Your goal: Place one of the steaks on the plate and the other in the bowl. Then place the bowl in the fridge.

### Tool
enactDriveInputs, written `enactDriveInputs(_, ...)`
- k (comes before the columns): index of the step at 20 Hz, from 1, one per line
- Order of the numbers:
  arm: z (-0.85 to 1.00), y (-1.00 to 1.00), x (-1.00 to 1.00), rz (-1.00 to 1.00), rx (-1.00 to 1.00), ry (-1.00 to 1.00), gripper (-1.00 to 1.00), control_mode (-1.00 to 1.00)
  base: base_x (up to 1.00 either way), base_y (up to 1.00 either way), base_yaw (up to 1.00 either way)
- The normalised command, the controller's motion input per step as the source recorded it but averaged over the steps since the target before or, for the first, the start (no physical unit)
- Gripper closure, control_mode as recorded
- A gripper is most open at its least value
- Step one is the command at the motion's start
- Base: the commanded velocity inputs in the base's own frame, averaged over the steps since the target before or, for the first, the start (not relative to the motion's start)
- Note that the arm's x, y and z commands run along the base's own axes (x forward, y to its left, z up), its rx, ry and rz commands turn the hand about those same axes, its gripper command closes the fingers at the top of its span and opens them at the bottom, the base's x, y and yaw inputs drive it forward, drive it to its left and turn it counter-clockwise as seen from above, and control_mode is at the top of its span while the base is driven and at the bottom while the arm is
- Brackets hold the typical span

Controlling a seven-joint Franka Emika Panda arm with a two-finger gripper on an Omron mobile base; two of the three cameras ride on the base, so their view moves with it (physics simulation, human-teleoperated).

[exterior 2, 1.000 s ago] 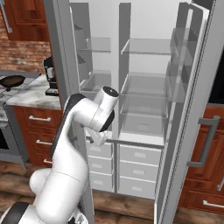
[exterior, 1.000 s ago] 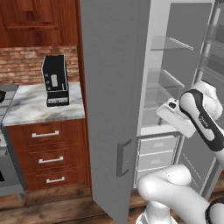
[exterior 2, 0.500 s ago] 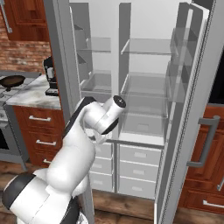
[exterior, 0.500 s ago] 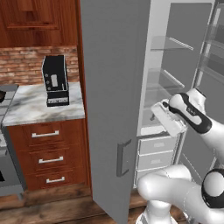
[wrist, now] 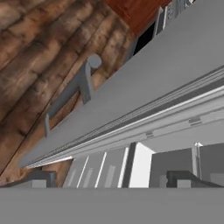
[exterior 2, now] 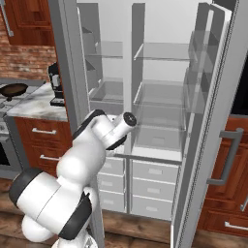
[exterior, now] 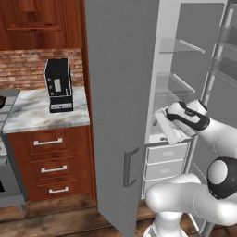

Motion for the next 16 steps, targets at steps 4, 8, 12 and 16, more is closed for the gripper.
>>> enactDriveInputs(4, -0.15, 0.56, 0.06, -0.07, 0.00, -0.05, -1.00, -1.00, 0.00, 0.00, 0.00)
enactDriveInputs(8, -0.02, 0.43, 0.00, -0.05, 0.03, -0.01, -1.00, -1.00, 0.00, 0.00, 0.00)
enactDriveInputs(12, 0.00, 0.44, -0.06, -0.03, 0.18, 0.00, -1.00, -1.00, 0.00, 0.00, 0.00)
enactDriveInputs(16, 0.00, 0.77, -0.46, -0.05, 0.32, 0.00, -1.00, -1.00, 0.00, 0.00, 0.00)
